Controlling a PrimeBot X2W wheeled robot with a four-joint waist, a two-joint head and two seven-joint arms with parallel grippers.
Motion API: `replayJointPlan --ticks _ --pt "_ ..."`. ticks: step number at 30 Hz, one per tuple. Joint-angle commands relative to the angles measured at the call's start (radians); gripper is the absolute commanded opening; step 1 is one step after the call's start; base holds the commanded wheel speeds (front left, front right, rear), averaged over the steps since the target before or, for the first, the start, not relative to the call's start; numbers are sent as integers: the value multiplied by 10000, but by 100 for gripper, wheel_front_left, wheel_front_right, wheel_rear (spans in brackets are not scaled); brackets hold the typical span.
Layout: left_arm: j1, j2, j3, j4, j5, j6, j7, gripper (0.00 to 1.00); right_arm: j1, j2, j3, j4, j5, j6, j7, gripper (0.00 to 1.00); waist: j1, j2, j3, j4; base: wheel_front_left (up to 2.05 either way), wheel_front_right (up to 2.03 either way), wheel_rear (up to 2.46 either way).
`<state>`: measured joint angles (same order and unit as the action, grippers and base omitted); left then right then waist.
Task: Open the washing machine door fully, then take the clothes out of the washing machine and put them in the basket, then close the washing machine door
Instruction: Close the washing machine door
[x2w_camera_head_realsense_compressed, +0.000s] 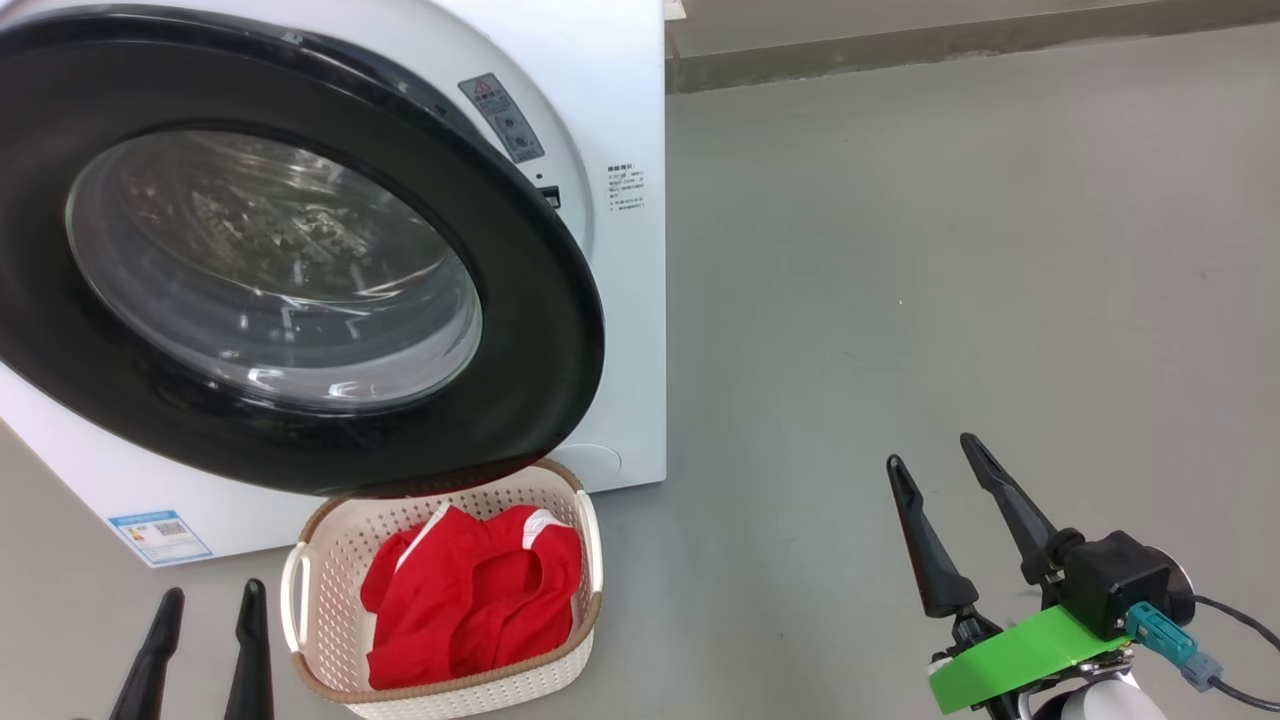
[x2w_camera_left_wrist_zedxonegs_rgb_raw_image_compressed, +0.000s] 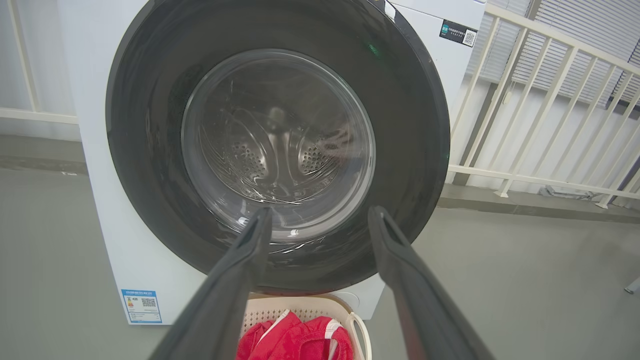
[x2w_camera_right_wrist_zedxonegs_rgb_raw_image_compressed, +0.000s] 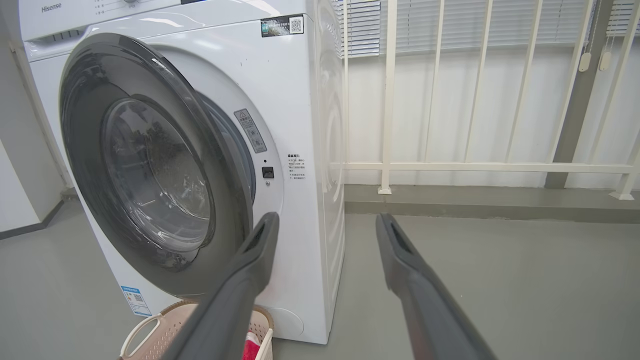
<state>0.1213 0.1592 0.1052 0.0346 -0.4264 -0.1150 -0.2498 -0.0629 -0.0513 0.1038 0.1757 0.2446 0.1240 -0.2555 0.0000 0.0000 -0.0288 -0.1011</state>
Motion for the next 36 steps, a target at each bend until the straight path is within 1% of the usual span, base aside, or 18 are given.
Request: replayJointPlan --ticks 1,7,13,22,23,26,31,36 --pt "-168 68 451 -227 217 -55 -118 100 -45 11 156 -278 -70 67 -63 100 0 0 -26 -2 0 0 0" --pt "-71 -139 543 -73 785 -126 -119 100 -6 11 194 -292 -12 67 -63 100 0 0 -125 -2 0 0 0" --pt "-110 -296 580 38 861 -150 -119 100 21 11 253 -227 13 67 -63 100 0 0 -203 35 0 0 0" --pt "-136 -271 296 98 876 -155 -120 100 -77 11 375 -8 4 67 -63 100 0 0 -182 175 0 0 0" --pt "-139 -261 271 96 872 -155 -120 100 -110 11 421 47 -1 67 -63 60 0 0 -176 209 0 0 0" --pt "-168 -236 193 72 857 -156 -120 100 -280 11 535 266 -83 67 -63 0 0 0 -142 352 0 0 0" --pt "-196 -231 50 60 830 -156 -120 100 -662 11 794 703 -143 67 -63 0 0 0 -95 599 0 0 0" --pt "-243 -194 -133 57 796 -156 -120 100 -1398 11 1275 1541 -18 67 -63 0 0 0 9 1010 0 0 0"
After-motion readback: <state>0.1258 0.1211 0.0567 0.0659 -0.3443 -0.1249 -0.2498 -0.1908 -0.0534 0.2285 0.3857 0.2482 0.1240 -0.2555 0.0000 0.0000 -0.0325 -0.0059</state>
